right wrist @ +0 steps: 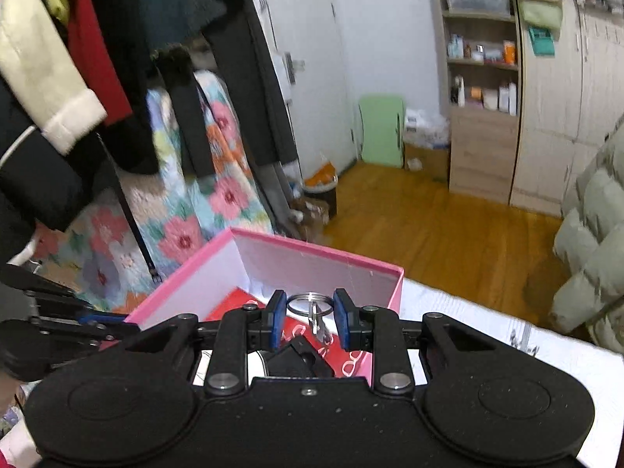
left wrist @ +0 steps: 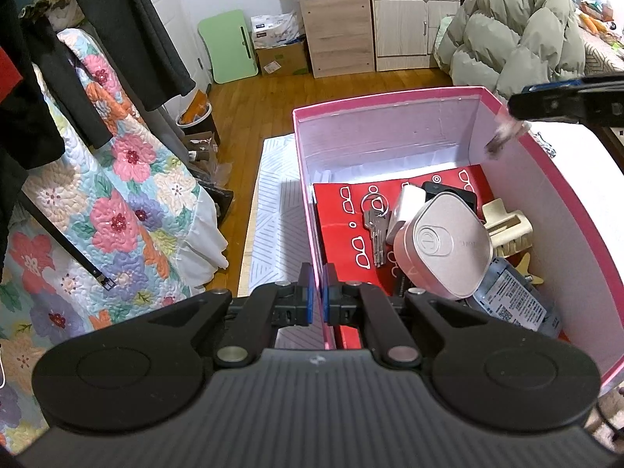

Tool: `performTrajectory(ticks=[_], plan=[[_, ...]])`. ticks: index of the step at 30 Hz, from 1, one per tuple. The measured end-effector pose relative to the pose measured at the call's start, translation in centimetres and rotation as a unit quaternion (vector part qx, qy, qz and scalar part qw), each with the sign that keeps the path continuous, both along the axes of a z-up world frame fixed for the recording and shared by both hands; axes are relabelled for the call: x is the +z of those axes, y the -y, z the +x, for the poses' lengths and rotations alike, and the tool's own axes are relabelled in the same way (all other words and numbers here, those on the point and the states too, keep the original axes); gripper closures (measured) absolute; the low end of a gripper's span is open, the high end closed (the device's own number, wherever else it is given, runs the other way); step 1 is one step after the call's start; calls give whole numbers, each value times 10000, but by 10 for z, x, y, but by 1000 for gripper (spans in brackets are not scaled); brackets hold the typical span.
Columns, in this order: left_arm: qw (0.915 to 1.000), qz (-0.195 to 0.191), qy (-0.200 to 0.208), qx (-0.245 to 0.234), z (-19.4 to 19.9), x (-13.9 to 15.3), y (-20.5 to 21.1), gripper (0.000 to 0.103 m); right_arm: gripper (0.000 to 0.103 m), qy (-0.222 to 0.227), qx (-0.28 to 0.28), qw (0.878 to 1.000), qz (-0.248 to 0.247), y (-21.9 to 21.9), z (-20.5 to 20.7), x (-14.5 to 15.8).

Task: Organize rigid objects
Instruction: 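Lower the keys into the pink box and release them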

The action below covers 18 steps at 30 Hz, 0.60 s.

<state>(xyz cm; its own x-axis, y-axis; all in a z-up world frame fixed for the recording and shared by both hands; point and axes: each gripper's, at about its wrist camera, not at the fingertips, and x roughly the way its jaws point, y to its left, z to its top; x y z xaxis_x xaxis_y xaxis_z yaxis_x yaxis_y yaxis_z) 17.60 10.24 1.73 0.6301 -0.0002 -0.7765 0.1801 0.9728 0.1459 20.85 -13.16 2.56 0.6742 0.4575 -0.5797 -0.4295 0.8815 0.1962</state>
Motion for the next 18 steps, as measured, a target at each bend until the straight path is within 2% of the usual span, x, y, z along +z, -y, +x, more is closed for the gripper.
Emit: performTrajectory(ticks=[2,6,8,12,14,18], plan=[[10000,-4,2,2,0,0,0,100,61,-17,-223,9996,184,7,0,2],[10000,-12,2,-6,0,0,-1,100,58,-97,-302,9980,538,26,-12,12],[10000,-18,-10,12,1,-1,-2,99,53,-108,-380,9974,603,35,-21,16],[10000,-29,-58,43,1,-4,-2,99,51,-227,-509,9964,641,48,-39,20],[10000,-22,-62,61,1,-4,-2,99,46,-354,-575,9957,634,51,-47,20],[9999,-55,-51,121,-1,-1,-4,99,45,-486,-583,9958,507,48,-58,20]])
